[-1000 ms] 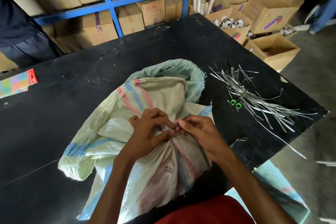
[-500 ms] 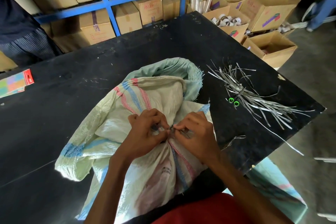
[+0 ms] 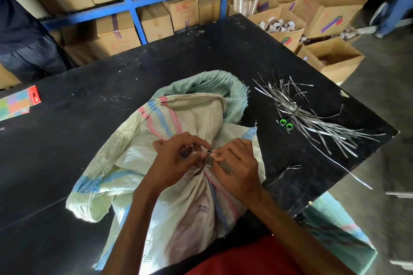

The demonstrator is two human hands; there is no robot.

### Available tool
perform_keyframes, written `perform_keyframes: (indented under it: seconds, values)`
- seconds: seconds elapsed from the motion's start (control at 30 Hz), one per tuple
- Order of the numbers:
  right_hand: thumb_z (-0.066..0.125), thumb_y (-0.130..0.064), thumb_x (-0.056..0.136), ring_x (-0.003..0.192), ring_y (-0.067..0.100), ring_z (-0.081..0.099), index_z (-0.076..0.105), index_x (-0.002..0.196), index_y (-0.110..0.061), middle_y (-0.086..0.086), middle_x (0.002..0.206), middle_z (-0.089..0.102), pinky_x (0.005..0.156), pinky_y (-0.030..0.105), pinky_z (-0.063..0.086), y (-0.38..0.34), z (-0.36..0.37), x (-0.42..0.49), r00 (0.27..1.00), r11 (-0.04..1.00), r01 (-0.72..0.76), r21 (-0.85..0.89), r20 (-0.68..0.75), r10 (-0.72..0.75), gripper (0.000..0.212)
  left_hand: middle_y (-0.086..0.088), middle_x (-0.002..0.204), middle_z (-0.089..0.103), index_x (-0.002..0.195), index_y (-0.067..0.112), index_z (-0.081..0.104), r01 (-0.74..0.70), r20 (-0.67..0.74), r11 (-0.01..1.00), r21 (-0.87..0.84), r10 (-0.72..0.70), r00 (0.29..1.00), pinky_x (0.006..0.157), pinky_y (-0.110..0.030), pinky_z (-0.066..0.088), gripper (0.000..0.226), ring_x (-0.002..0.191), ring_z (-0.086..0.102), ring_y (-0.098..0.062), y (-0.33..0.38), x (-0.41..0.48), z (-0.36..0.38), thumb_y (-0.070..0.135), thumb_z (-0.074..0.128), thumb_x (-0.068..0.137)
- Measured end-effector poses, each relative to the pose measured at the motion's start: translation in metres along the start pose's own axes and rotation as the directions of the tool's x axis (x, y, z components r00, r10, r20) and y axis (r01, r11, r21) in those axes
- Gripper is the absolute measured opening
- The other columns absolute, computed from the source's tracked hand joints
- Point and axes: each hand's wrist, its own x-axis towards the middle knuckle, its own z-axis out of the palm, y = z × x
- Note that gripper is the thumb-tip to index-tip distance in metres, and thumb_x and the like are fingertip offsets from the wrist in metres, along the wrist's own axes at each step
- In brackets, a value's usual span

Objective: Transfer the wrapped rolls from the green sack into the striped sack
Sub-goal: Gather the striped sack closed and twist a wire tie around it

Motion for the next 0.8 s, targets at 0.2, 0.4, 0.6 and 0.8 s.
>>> perform_keyframes:
  seconds: [0.2,0.4,0.6,0.8]
  values:
    - [0.078,-0.003,0.080,0.076,0.017,0.064,0.070,0.071,-0.005,0.000,0.081,0.069,0.074,0.044,0.045,-0.002,0.000,-0.001,0.999,0.998,-0.033,0.057,0.021,0.032,0.012,0.010,0.088,0.062,0.088,0.028,0.074,-0.038,-0.024,0.994,0.104,0.041,0.999,0.082,-0.050,0.044,0.006,0.090,0.058,-0.015,-0.001,-0.001,0.000,0.023,0.074,0.089]
    - [0.079,-0.015,0.081,0.094,0.016,0.058,0.067,0.067,-0.009,0.001,0.112,0.067,0.083,0.045,0.041,0.004,-0.012,-0.003,0.988,0.996,-0.056,0.074,0.147,0.044,0.020,0.004,0.119,0.053,0.092,0.024,0.065,0.148,-0.322,0.720,0.678,0.110,0.940,0.083,-0.045,0.025,0.004,0.115,0.047,-0.028,0.005,-0.022,0.000,0.024,0.064,0.088]
    - [0.078,-0.019,0.081,0.111,0.021,0.054,0.068,0.069,-0.012,0.004,0.122,0.061,0.084,0.047,0.041,0.017,-0.020,-0.028,0.941,0.996,-0.018,0.085,0.339,-0.012,0.017,0.001,0.108,0.053,0.090,0.016,0.061,0.271,-0.386,0.641,0.719,0.044,0.921,0.077,-0.043,0.024,0.004,0.109,0.045,-0.027,-0.013,-0.044,0.012,0.019,0.064,0.089]
    - [0.080,-0.029,0.083,0.130,0.026,0.048,0.069,0.104,-0.016,0.010,0.143,0.048,0.097,0.051,0.042,0.023,-0.013,-0.016,0.911,0.993,-0.034,0.115,0.412,-0.016,0.027,0.006,0.113,0.059,0.098,0.019,0.064,0.204,-0.387,0.828,0.522,0.017,0.922,0.088,-0.040,0.033,0.018,0.109,0.056,-0.021,-0.022,-0.055,0.005,0.034,0.062,0.089]
